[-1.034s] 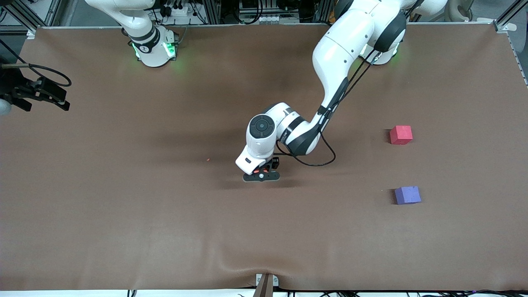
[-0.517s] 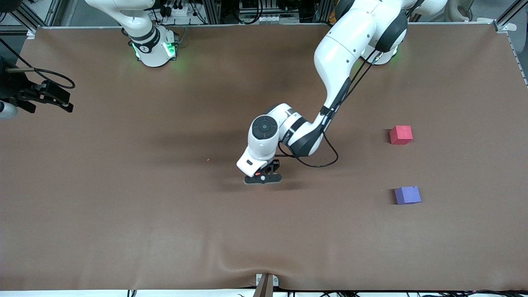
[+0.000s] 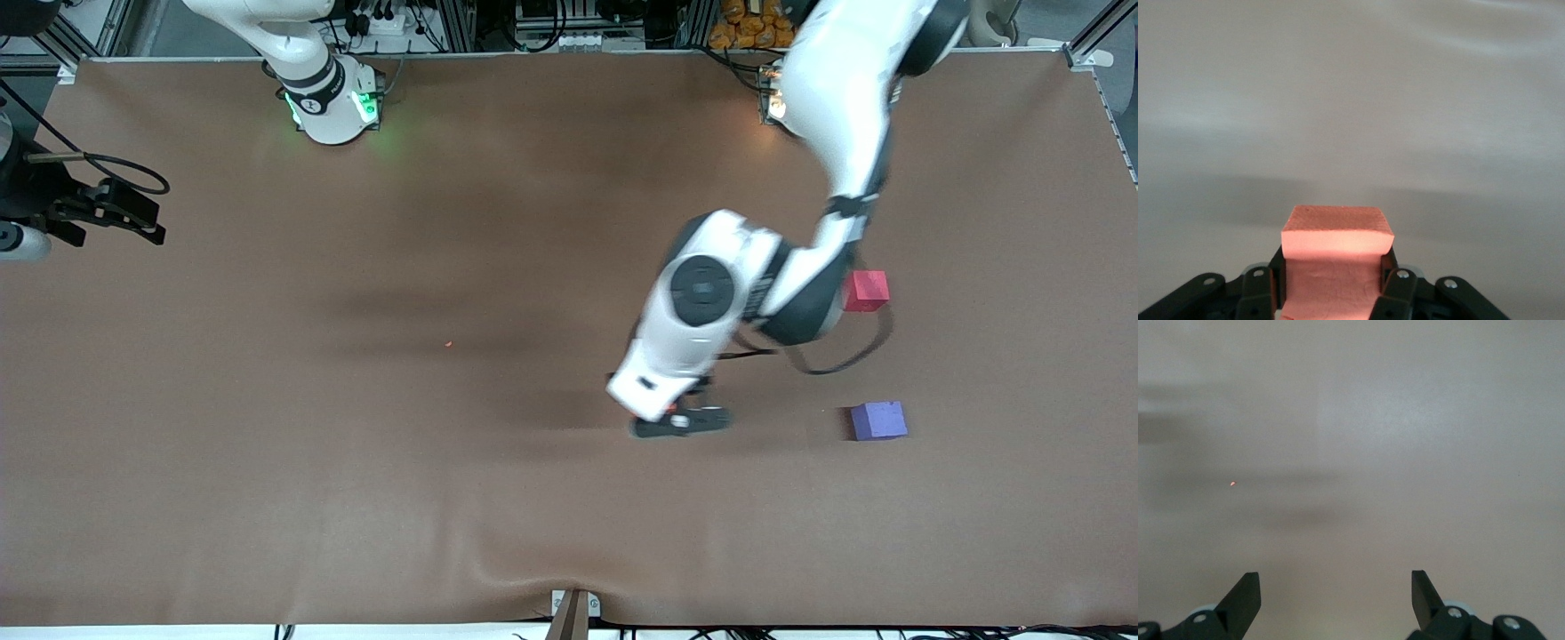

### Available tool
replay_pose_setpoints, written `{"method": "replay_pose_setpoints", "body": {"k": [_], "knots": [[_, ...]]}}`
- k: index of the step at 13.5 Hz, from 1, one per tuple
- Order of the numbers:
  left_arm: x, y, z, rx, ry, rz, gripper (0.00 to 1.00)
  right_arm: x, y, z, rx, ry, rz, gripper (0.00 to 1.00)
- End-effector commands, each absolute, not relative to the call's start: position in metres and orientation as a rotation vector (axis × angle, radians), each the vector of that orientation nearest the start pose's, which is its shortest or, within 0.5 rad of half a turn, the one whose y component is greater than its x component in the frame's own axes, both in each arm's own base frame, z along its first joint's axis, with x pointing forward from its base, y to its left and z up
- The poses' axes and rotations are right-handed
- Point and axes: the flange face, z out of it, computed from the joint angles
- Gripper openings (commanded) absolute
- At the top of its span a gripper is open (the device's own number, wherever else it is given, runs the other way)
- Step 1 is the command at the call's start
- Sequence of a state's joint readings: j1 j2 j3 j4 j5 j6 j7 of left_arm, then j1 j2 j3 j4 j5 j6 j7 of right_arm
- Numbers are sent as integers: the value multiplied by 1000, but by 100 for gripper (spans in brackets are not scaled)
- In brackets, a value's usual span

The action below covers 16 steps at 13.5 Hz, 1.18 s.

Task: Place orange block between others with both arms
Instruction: 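Carry the orange block with the left gripper toward the pink block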

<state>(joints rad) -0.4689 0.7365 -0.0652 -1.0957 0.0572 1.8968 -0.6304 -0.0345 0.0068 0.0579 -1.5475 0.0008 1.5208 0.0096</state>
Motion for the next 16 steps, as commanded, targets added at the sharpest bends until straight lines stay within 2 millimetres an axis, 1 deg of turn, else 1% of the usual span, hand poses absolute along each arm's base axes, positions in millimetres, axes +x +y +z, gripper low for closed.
{"method": "replay_pose_setpoints", "body": {"k": [1,2,3,5,6,7,8,11,12,13,16], "knots": [[646,-297,392,-3136,-119,15,0,551,13,624,-3144,-41,48,100],[645,-265,392,-3136,-104,7,0,551,13,624,-3143,-41,46,100],[639,-242,388,-3136,-57,9,0,551,13,623,-3143,-41,48,100],[631,-196,379,-3133,-30,8,0,551,14,620,-3141,-43,58,100],[629,-169,370,-3131,-11,15,0,551,14,619,-3141,-41,60,100],[627,-138,357,-3134,-1,37,0,551,15,619,-3140,-43,60,100],[623,-118,342,-3151,5,54,0,551,16,619,-3138,-43,63,100],[611,-63,310,-3175,61,25,0,551,16,614,-3133,-43,79,100],[608,-49,301,-3180,53,28,0,550,16,612,-3133,-43,84,100],[605,-35,292,-3185,28,26,0,550,16,609,-3133,-43,94,100],[600,-4,263,-3194,53,-23,0,551,19,605,-3132,-53,106,100]]}}
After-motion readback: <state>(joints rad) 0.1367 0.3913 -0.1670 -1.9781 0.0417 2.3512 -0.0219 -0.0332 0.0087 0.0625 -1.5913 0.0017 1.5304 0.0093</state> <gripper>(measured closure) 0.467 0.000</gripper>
